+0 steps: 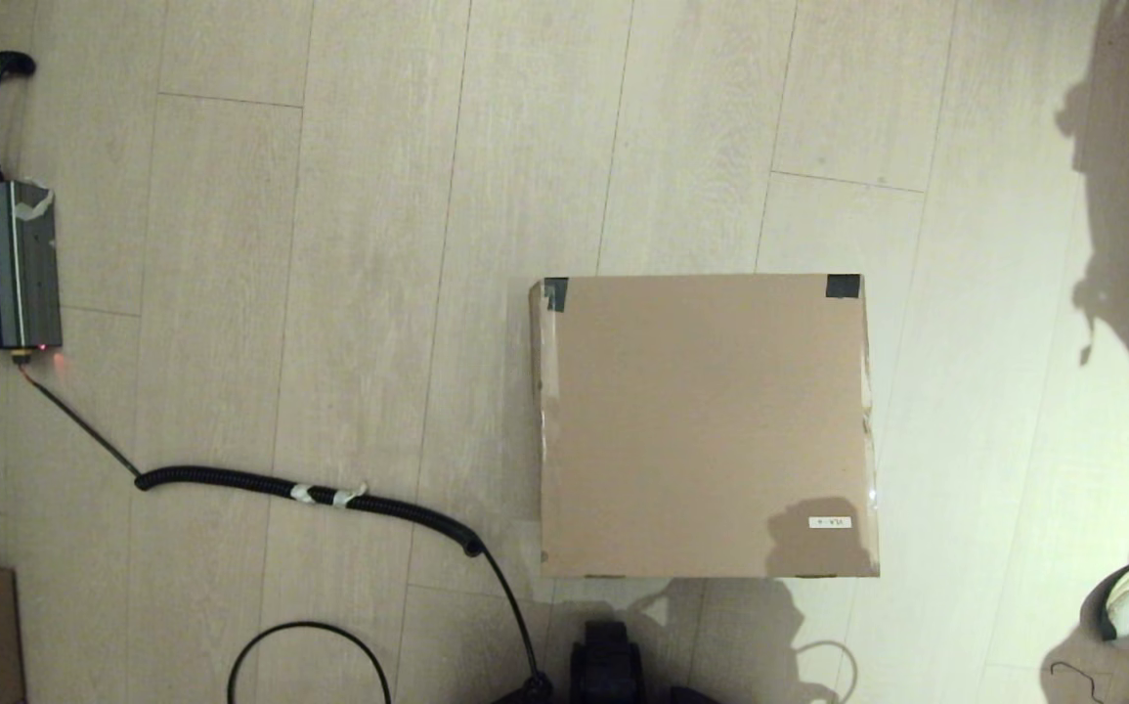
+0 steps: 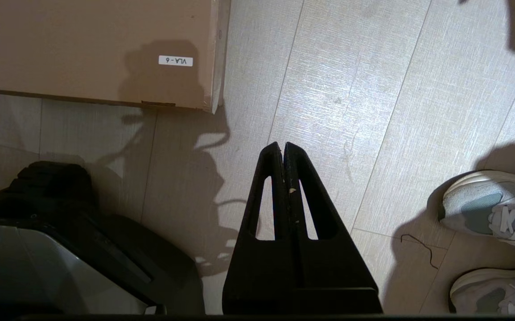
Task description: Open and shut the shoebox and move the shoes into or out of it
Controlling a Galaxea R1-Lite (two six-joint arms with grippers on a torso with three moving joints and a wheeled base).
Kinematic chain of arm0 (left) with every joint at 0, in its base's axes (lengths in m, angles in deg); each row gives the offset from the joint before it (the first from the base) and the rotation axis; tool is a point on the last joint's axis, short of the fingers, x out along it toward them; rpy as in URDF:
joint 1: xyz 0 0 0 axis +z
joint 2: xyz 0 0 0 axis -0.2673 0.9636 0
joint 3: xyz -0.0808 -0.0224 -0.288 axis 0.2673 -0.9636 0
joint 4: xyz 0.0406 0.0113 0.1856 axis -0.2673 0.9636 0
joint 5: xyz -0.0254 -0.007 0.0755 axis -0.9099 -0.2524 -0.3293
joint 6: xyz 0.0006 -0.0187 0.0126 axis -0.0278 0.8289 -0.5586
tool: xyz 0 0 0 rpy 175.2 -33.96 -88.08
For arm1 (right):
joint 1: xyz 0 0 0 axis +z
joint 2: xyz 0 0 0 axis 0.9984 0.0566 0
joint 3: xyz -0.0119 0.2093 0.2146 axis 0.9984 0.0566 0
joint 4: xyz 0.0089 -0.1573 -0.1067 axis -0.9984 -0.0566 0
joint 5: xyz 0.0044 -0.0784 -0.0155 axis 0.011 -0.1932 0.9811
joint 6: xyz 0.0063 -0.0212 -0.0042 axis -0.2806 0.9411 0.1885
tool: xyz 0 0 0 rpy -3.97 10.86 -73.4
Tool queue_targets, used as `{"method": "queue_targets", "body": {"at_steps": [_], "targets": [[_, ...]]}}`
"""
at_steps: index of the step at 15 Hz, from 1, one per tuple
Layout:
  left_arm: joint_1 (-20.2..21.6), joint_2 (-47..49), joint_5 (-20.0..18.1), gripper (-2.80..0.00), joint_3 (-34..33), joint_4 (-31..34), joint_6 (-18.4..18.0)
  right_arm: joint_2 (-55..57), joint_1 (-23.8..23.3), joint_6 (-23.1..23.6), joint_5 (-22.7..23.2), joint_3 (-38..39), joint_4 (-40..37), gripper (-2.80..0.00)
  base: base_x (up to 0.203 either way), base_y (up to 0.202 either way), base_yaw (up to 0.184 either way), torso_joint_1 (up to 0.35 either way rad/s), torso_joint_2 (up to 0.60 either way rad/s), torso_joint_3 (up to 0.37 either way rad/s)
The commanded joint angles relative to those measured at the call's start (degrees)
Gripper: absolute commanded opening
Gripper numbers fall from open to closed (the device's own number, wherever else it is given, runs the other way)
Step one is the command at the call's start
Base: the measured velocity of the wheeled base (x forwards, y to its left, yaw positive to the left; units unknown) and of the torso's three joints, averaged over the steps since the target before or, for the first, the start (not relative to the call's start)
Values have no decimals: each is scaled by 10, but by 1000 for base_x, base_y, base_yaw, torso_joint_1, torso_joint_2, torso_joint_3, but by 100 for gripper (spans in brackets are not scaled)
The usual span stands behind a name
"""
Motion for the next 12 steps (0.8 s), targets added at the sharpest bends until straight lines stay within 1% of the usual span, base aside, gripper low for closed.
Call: {"method": "queue_targets", "body": {"at_steps": [1, 10, 12], "targets": [[0, 2, 0, -280, 0, 1, 0, 2, 0, 1, 1, 0, 0, -280, 0, 0, 0, 0, 0, 0], [0, 2, 0, -280, 0, 1, 0, 2, 0, 5, 2, 0, 2, -280, 0, 0, 0, 0, 0, 0], [0, 2, 0, -280, 0, 1, 0, 2, -1, 0, -3, -1, 0, -280, 0, 0, 0, 0, 0, 0]]}}
